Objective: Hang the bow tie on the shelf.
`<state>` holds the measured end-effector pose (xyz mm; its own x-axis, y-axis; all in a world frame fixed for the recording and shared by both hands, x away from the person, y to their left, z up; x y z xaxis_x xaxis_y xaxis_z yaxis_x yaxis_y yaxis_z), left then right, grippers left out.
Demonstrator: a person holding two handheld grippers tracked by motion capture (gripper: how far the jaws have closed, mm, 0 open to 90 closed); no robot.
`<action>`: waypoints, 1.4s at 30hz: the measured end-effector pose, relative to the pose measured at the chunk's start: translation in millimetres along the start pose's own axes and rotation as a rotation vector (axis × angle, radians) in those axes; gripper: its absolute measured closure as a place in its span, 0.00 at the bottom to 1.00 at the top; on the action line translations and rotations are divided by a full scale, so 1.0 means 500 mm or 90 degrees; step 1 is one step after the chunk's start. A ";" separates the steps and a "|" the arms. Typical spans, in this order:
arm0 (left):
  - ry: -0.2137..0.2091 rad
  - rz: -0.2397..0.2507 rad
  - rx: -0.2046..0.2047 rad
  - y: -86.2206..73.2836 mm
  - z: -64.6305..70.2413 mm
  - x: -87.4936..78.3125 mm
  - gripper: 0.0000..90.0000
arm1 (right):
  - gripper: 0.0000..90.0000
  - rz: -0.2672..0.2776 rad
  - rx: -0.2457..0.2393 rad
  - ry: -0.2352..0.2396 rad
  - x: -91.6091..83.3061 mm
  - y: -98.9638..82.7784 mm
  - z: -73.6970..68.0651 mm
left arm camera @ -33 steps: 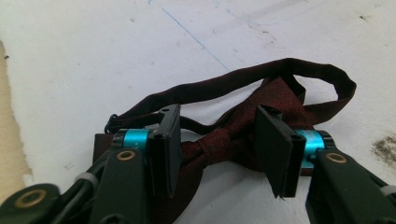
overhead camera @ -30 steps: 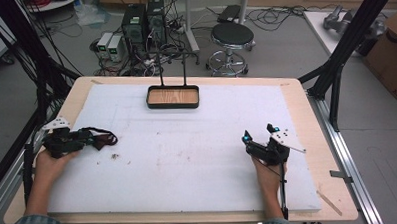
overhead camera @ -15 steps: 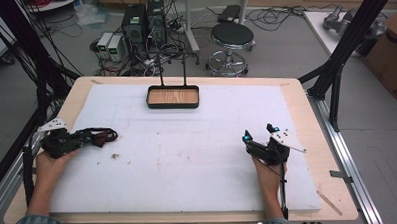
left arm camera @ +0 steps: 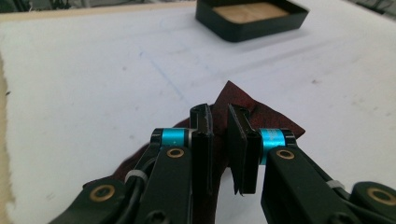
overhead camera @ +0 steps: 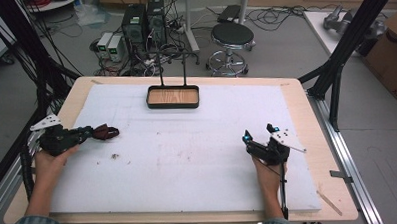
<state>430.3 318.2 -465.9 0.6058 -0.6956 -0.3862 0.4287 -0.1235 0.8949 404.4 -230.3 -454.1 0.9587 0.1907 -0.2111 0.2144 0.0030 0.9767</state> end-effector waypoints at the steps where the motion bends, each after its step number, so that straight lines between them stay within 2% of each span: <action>1: -0.008 0.008 -0.001 0.006 0.006 0.000 0.89 | 0.15 0.000 0.000 0.000 0.000 0.000 0.000; 2: -0.008 0.008 -0.001 0.006 0.006 0.000 0.89 | 0.15 0.000 -0.001 0.000 0.000 0.000 0.000; 4: -0.033 0.025 -0.010 0.020 0.021 0.001 0.89 | 0.15 -0.001 -0.002 0.000 0.000 0.000 0.000; 6: -0.045 0.031 -0.018 0.026 0.030 0.003 0.89 | 0.15 -0.001 0.000 0.000 0.000 -0.001 -0.001; 9: -0.056 0.034 -0.018 0.033 0.040 0.005 0.89 | 0.15 -0.003 -0.003 0.001 0.000 -0.001 -0.003; 12: -0.075 0.048 -0.011 0.053 0.062 0.009 0.89 | 0.15 -0.003 -0.005 0.004 0.000 -0.001 -0.006; 15: -0.081 0.056 -0.011 0.065 0.073 0.012 0.89 | 0.15 -0.002 -0.006 0.004 0.001 -0.001 -0.004; 16: -0.093 0.060 -0.021 0.075 0.084 0.015 0.89 | 0.15 -0.002 -0.004 0.004 0.001 -0.001 -0.004; 18: -0.092 0.054 -0.028 0.080 0.091 0.018 0.89 | 0.16 -0.004 -0.003 0.005 0.001 -0.001 -0.004; 20: -0.102 0.062 -0.028 0.089 0.100 0.020 0.89 | 0.15 -0.003 -0.004 0.006 0.000 -0.001 -0.005; 26: -0.106 0.065 -0.021 0.113 0.124 0.027 0.89 | 0.15 -0.003 -0.002 0.008 0.000 -0.001 -0.005; 28: -0.110 0.083 -0.017 0.136 0.134 0.034 0.89 | 0.15 -0.005 0.000 0.007 0.000 -0.002 -0.005; 32: -0.117 0.099 -0.023 0.159 0.139 0.048 0.89 | 0.16 -0.004 -0.002 0.006 0.001 -0.002 -0.004; 38: -0.121 0.096 -0.032 0.203 0.133 0.100 0.89 | 0.15 -0.004 0.000 0.009 0.002 -0.002 -0.004; 42: -0.121 0.090 -0.037 0.222 0.126 0.121 0.89 | 0.15 -0.004 0.001 0.010 0.002 -0.002 -0.005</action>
<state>472.5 217.9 -376.0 0.5273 -0.8248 -0.2039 0.3900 0.0217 0.9206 404.7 -227.8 -455.1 0.9541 0.2066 -0.2169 0.2210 0.0030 0.9753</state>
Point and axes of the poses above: each handheld gripper's, and its own axes: x roughly forward along the jaws, y roughly out of its top, z roughly to its right, the point moved 10 cm from there along x, roughly forward along the jaws, and after that the axes turned 7 degrees about -y, right-handed, at the moved point
